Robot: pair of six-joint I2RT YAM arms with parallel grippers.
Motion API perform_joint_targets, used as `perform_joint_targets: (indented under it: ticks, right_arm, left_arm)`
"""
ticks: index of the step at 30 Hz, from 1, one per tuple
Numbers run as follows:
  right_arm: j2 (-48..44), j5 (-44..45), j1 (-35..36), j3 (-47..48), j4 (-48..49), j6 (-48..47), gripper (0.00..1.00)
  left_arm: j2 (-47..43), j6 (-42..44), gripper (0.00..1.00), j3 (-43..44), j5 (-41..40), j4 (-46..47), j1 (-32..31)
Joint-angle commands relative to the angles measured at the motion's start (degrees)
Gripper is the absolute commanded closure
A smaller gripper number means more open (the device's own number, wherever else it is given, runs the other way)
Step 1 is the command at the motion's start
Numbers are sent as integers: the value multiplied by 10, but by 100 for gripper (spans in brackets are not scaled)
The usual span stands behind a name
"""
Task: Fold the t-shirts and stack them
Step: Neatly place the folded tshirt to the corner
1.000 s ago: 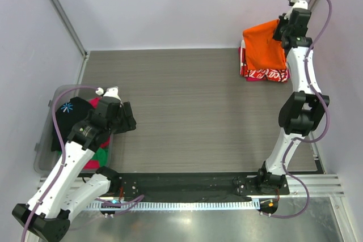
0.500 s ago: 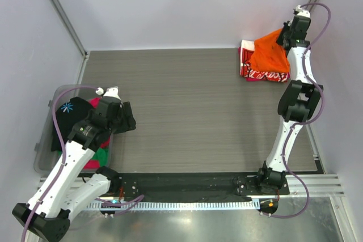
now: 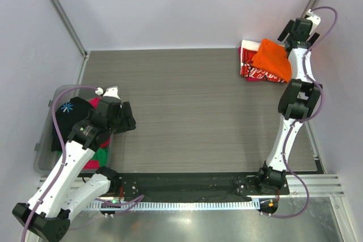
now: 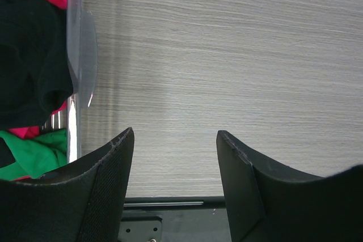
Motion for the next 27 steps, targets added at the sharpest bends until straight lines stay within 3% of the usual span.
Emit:
perform_joint_targets:
  ticks: [1,11,16,20,27]
  right_arm:
    - [-36,29,0,25,27,36,0]
    - [-67,-115,24,-38,9,99,0]
    - [-35,-72,73,-21,-70,31,0]
    - [-38,-22,110,-52,-76,-20,0]
    - [-8,65,152,-33,-117,-90,9]
  left_arm:
    - [-1,-5,39,0,-11,18,3]
    - [-2,-4,39,-1,-9,19,8]
    - [-4,-4,38,-1,-9,20,8]
    - [-4,-4,38,-1,-9,18,8]
    - [-11,-4,38,-1,-11,19,9]
